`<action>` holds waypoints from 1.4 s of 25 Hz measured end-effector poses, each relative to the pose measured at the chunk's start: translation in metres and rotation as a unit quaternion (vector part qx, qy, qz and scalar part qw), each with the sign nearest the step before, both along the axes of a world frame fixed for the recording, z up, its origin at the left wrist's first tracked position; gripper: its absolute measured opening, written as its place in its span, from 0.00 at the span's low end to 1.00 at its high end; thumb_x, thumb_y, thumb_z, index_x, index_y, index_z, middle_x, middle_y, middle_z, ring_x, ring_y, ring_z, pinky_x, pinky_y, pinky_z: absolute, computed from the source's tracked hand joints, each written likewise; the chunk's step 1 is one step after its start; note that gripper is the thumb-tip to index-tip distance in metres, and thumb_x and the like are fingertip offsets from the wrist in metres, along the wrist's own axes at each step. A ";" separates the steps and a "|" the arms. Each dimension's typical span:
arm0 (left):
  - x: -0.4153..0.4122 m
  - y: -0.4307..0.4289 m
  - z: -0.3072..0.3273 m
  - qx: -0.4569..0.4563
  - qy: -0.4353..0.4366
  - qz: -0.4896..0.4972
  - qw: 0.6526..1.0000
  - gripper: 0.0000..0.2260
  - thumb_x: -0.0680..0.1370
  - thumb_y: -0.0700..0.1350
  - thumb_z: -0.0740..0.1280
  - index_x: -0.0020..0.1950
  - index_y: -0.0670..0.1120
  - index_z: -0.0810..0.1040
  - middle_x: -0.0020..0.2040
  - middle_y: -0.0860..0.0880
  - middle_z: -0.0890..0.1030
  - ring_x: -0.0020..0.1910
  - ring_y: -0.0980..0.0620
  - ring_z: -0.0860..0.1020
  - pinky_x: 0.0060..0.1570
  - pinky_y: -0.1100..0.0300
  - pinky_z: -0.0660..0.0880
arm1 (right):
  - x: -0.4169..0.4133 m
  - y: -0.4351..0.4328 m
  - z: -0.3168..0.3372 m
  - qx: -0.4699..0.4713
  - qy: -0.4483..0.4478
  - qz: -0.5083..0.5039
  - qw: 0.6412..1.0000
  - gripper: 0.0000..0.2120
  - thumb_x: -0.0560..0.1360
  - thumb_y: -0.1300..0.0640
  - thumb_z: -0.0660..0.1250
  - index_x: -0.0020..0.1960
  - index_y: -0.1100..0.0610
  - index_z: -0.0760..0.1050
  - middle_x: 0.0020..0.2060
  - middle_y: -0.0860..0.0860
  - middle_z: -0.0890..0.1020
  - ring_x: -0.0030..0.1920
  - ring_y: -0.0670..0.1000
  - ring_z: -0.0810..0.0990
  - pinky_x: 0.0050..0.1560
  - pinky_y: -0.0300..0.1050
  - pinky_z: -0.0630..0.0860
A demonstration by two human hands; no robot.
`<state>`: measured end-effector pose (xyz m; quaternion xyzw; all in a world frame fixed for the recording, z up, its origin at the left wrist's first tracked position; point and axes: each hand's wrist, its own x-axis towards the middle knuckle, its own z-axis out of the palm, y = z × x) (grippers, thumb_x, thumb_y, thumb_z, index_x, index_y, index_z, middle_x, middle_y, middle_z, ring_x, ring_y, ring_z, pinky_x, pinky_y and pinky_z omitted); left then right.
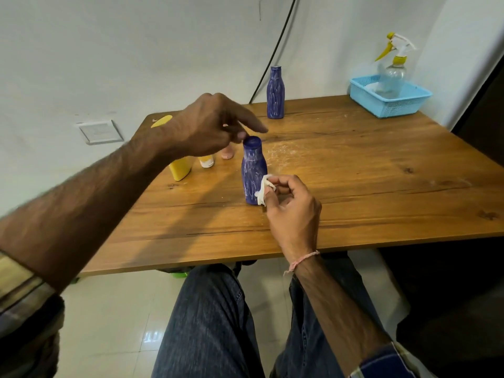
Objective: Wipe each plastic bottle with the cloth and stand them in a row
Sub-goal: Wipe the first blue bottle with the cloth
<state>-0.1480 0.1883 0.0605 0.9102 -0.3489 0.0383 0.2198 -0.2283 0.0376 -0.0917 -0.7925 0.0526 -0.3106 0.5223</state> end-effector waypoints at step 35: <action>0.002 -0.013 -0.016 -0.130 0.097 0.090 0.983 0.06 0.73 0.44 0.77 0.48 0.44 0.85 0.40 0.48 0.86 0.36 0.55 0.85 0.39 0.59 0.84 | 0.008 0.011 0.002 -0.110 -0.092 -0.017 0.990 0.06 0.73 0.59 0.75 0.44 0.57 0.78 0.41 0.49 0.83 0.36 0.44 0.80 0.35 0.42 0.79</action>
